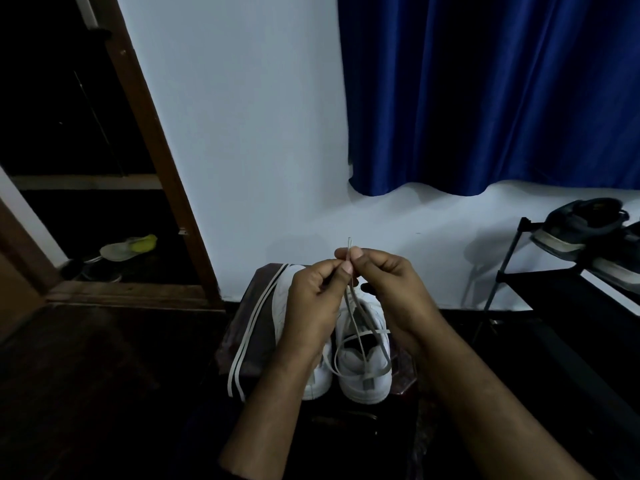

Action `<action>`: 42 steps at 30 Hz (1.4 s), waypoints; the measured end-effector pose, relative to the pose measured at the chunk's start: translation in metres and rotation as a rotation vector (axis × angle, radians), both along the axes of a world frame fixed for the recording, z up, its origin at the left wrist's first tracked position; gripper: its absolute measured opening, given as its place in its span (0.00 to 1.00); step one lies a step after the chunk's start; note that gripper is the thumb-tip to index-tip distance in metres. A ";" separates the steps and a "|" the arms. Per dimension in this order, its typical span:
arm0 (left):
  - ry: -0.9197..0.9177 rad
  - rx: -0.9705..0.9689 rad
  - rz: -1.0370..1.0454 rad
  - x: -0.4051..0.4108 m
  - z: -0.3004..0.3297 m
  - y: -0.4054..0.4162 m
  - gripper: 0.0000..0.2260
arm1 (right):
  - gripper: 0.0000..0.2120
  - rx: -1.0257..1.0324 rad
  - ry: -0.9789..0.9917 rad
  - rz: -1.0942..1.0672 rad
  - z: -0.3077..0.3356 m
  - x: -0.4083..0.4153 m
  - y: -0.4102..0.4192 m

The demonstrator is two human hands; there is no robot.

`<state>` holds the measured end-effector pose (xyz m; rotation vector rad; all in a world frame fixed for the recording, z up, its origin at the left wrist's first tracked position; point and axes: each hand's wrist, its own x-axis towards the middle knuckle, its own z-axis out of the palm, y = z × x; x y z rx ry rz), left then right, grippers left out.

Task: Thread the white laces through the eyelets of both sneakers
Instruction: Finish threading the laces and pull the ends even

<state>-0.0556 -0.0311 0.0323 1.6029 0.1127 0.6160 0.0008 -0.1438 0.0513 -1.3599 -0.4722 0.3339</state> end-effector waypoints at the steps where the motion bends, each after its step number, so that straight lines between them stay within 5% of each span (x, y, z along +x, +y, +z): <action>1: 0.004 -0.022 -0.009 -0.001 0.000 0.000 0.10 | 0.11 -0.005 -0.004 0.004 0.002 0.000 0.000; 9: 0.100 -0.205 -0.114 -0.007 0.001 -0.002 0.16 | 0.08 0.029 -0.025 -0.034 0.022 0.005 0.008; 15: 0.103 -0.357 -0.217 -0.018 0.013 -0.002 0.17 | 0.11 0.298 0.348 0.008 0.040 0.021 0.012; 20: 0.050 -0.307 -0.235 -0.028 0.037 -0.007 0.21 | 0.09 0.246 0.228 0.017 0.056 0.023 0.010; 30: 0.053 0.195 -0.075 0.026 0.036 -0.005 0.14 | 0.08 0.111 -0.130 -0.046 0.103 0.035 0.017; 35: 0.033 0.032 -0.152 0.063 0.049 -0.003 0.13 | 0.10 0.172 -0.131 -0.014 0.114 0.034 0.017; 42: 0.072 0.192 -0.081 0.080 0.029 0.018 0.14 | 0.09 0.164 -0.099 -0.029 0.092 0.035 0.004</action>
